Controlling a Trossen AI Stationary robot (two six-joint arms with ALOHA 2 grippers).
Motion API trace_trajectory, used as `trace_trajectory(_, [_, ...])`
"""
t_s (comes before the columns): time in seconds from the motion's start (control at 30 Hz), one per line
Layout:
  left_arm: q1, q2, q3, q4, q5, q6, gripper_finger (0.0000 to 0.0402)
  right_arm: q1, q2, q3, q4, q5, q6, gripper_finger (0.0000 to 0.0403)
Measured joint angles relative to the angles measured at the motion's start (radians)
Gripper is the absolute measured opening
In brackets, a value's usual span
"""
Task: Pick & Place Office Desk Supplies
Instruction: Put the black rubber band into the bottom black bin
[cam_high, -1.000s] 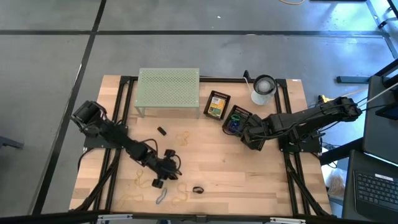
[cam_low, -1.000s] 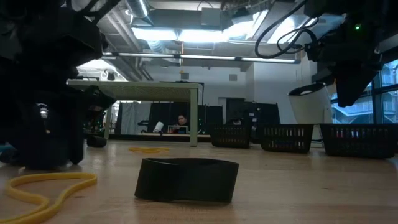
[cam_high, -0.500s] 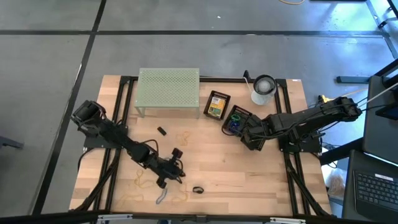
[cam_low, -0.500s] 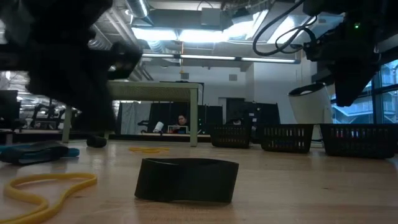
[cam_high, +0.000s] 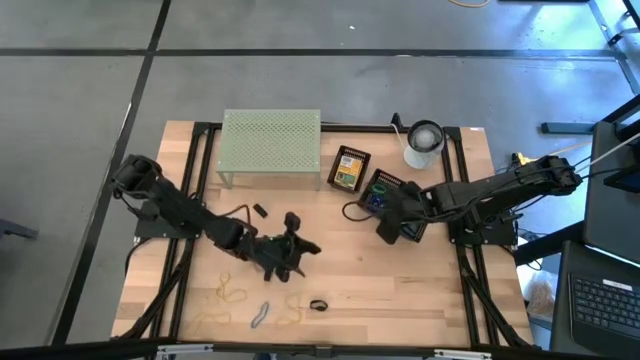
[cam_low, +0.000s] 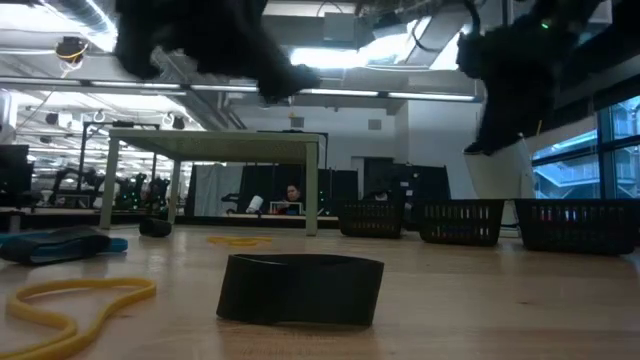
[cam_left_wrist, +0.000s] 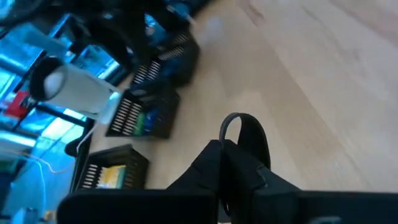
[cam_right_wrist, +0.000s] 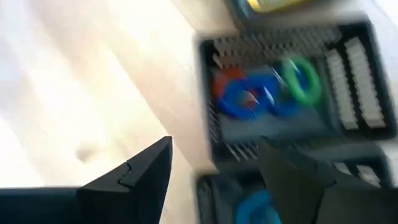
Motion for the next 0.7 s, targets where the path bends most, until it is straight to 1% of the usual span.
trace_trajectory(0.13, [0.04,-0.017,0.032,0.061,0.0,-0.089,0.0005,0.008,0.0,0.0,0.195,-0.005,-0.15,0.0219])
trace_trajectory(0.33, [0.095,-0.019,0.066,0.192,0.01,-0.208,0.0003,0.054,0.0,0.0,0.512,-0.057,-0.507,0.0204])
trace_trajectory(0.47, [0.122,-0.019,0.066,0.249,0.022,-0.253,0.0006,0.096,0.0,0.0,0.685,-0.059,-0.72,0.0204])
trace_trajectory(0.57, [0.133,-0.019,0.066,0.301,0.022,-0.239,0.0007,0.118,0.0,0.0,0.783,-0.059,-0.814,0.0205])
trace_trajectory(0.7, [0.139,-0.019,0.066,0.385,0.027,-0.191,0.0003,0.124,0.0,0.0,0.858,-0.059,-0.839,0.0205])
